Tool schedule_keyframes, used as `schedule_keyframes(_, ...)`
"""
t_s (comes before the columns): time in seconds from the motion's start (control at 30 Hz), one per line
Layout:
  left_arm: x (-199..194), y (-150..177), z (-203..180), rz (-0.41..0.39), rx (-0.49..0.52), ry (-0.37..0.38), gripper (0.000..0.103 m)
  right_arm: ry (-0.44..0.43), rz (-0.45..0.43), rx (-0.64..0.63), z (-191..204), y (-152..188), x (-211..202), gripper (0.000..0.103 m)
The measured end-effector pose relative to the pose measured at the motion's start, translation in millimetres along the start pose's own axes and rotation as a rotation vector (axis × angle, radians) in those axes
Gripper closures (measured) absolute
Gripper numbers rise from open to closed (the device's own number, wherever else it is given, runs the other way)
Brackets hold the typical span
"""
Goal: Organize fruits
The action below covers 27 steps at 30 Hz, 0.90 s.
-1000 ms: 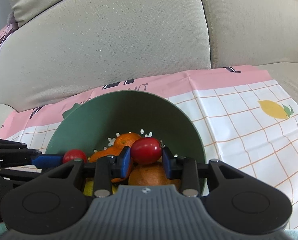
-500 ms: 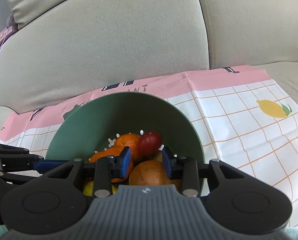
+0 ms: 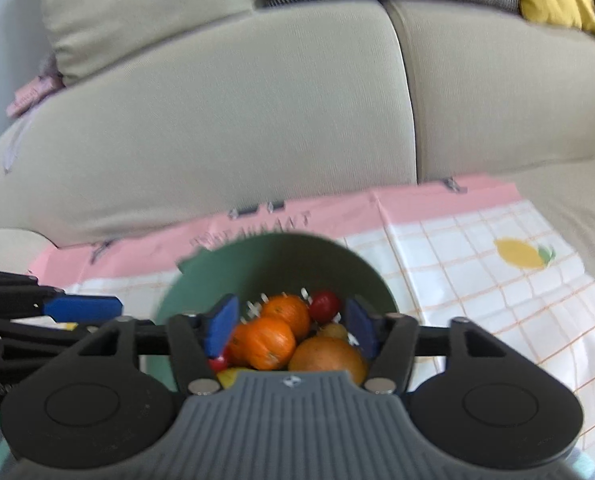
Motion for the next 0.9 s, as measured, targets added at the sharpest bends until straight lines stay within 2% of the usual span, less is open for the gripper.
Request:
schedule_keyframes(0.07,-18.6,-8.7,6.9,-0.026,0.014,-0.046,0.045,-0.015,-0.028,-0.006,8.2,-10.9,-13.3,0.039)
schedule_keyframes(0.1,-29.4,-12.9,10.3,-0.038,0.023,-0.072,0.043,-0.023,-0.042,-0.008,12.9,-15.8,-20.3,0.033)
schedule_keyframes(0.17,-48.7,-20.0,17.0,-0.06,0.043,-0.119,0.036,-0.044,-0.076,-0.014,22.5,-25.0,-35.4,0.029)
schedule_keyframes(0.23,-69.4,-26.5,24.1,-0.083,0.06,-0.165,0.032,-0.063,-0.095,-0.023,33.2,-30.8,-49.4,0.028)
schedule_keyframes(0.37,-108.9,-31.7,35.5,-0.12,0.088,-0.243,0.023,-0.088,-0.106,-0.038,53.4,-32.1,-73.8,0.018)
schedule_keyframes(0.43,-123.3,-29.3,41.7,-0.128,0.09,-0.275,0.023,-0.097,-0.105,-0.049,61.8,-28.6,-85.0,0.017)
schedule_keyframes(0.6,-148.4,-12.1,47.9,-0.138,0.084,-0.293,0.021,-0.091,-0.107,-0.09,76.0,-13.2,-109.7,0.013)
schedule_keyframes(0.67,-153.4,-1.9,46.3,-0.138,0.091,-0.299,0.015,-0.085,-0.109,-0.097,77.8,-5.6,-115.9,0.01)
schedule_keyframes(0.9,-145.0,35.2,44.1,-0.092,0.05,-0.287,0.015,-0.036,-0.088,-0.141,79.9,20.8,-123.6,0.008)
Point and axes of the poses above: each gripper's, at about its wrist camera, not at the fingertips, and x roughly the way its jaws point, z to its left, y to its underside, the point moved 7 cm from there along x, roughly the way its jaws point, and after that the axes turned 12 degrees about -z, right-handed, at the moved point
